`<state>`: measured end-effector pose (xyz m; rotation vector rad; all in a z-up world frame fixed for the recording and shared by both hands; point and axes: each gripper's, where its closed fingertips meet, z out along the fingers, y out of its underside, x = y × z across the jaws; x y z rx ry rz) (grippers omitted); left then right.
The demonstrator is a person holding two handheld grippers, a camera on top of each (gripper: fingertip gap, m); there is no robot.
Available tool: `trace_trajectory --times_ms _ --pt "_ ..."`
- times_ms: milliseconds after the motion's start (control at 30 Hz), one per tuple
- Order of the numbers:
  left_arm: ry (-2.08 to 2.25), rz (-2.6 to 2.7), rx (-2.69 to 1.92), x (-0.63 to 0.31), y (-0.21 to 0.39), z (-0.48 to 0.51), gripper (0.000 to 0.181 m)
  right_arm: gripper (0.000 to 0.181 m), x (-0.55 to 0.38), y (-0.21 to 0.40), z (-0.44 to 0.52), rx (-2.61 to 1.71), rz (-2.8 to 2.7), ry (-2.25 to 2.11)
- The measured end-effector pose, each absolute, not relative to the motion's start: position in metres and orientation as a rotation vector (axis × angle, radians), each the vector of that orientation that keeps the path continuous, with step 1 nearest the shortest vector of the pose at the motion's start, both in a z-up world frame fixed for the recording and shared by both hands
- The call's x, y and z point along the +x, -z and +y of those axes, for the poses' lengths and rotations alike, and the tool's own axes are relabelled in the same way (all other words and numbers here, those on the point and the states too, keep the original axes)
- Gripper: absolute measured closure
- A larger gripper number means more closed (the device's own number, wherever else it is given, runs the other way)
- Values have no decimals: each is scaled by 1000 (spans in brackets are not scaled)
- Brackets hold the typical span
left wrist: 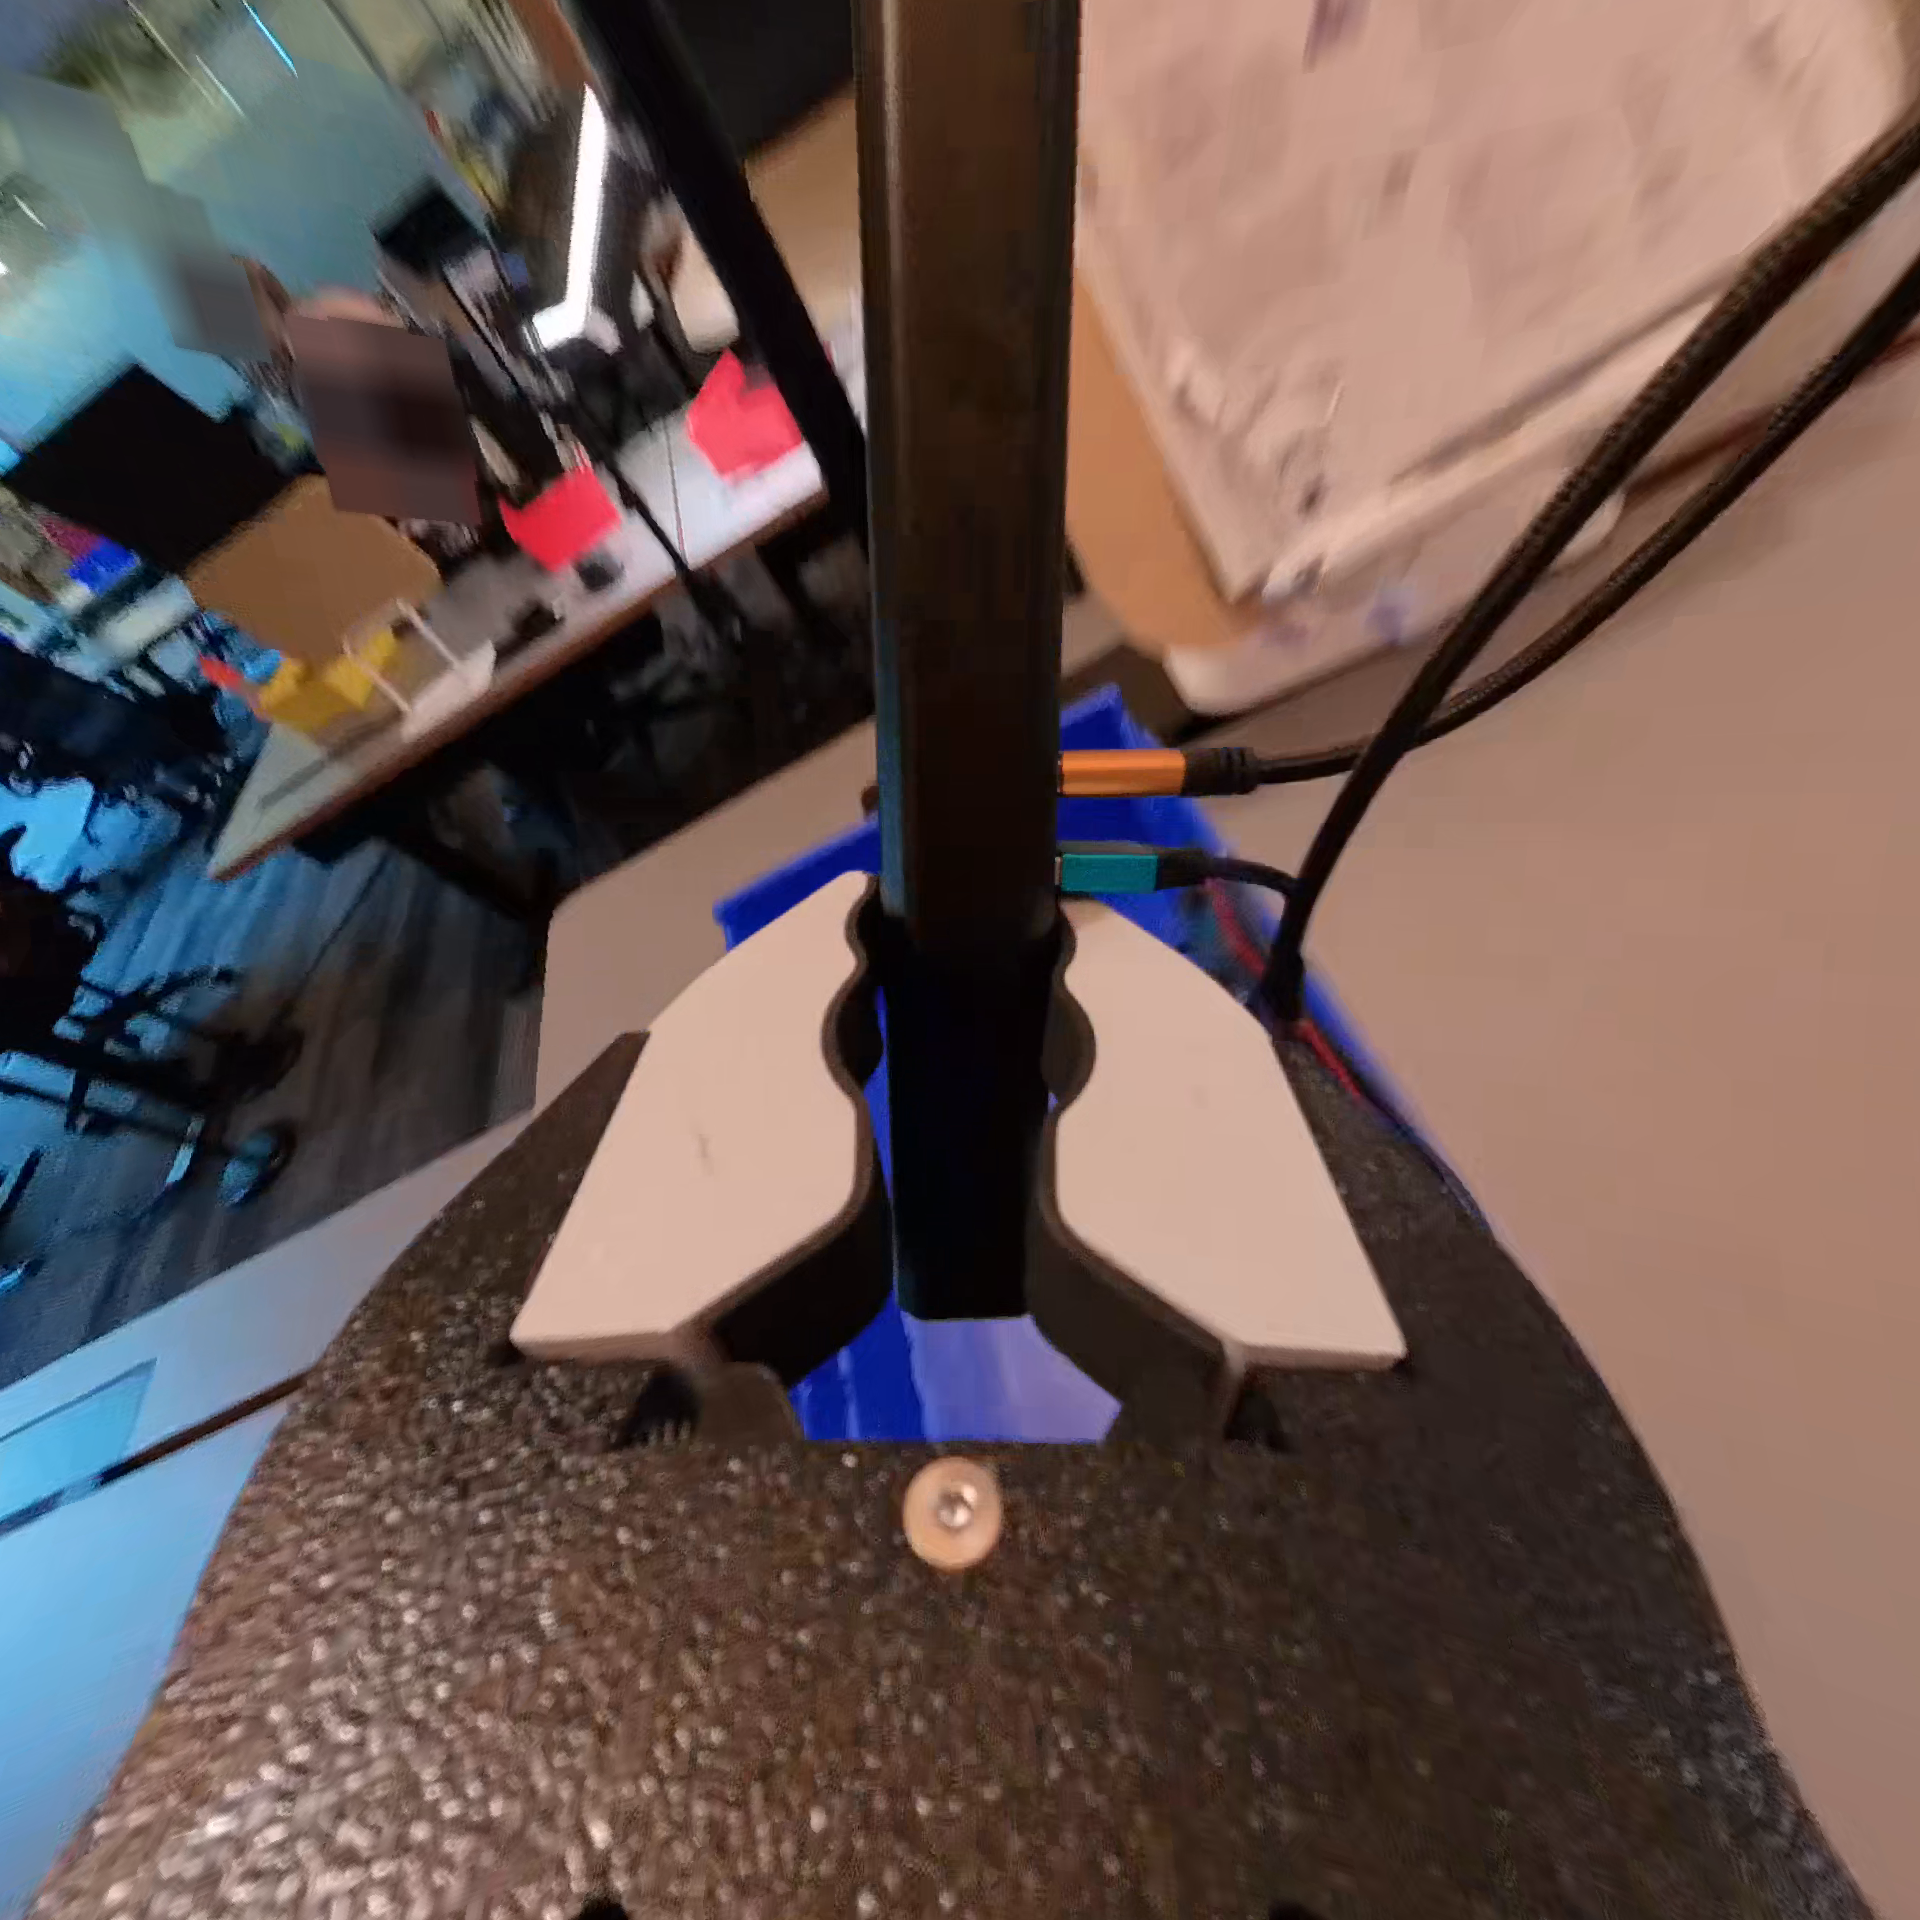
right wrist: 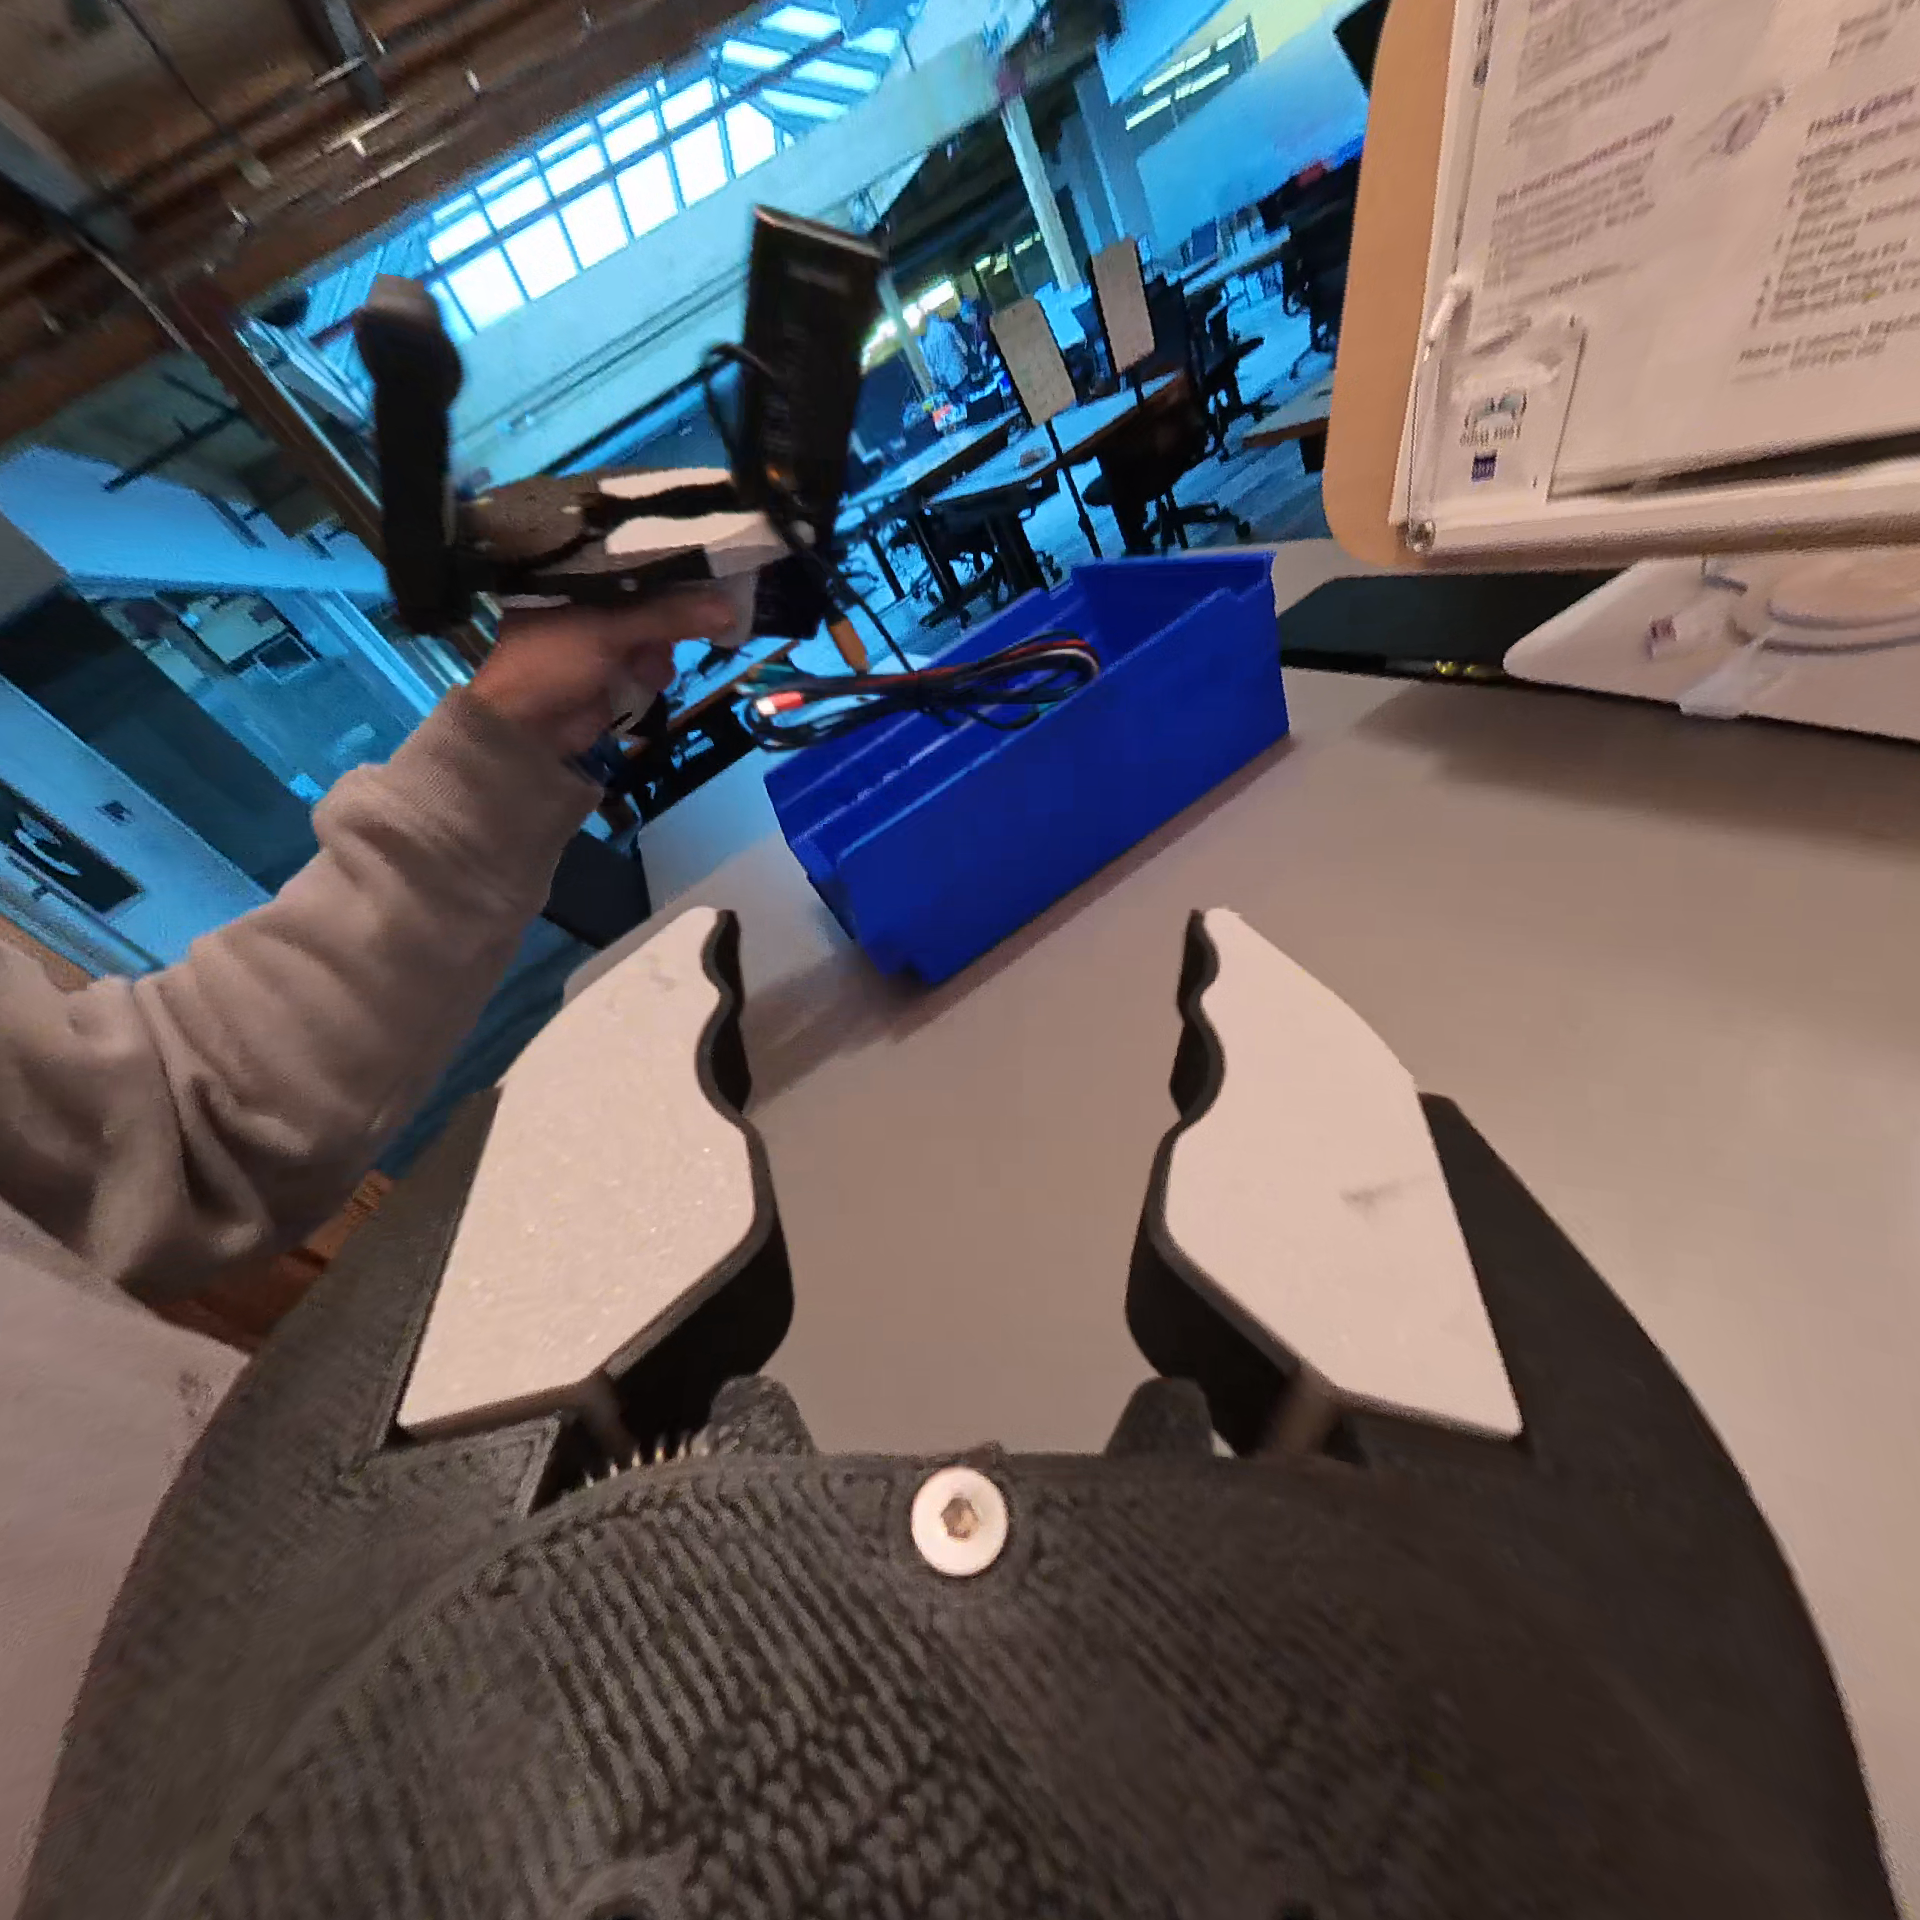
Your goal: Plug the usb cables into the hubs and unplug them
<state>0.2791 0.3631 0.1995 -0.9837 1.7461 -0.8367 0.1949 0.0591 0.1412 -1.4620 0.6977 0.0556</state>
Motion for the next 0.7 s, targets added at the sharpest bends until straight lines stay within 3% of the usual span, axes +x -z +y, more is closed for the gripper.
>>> trace_trajectory --times_ms 133,267,500,700 --pt "1150 1575 -911 250 -268 316 154 82 202 -165 59 -1438 677 16" --pt "1436 1568 -836 228 -292 260 154 79 206 -202 46 -1373 644 85" --pt "1342 1743 -666 219 -202 168 154 87 214 -252 31 -1292 648 115" --pt "1083 1784 -416 198 -141 114 154 79 201 -205 75 -1487 627 -65"
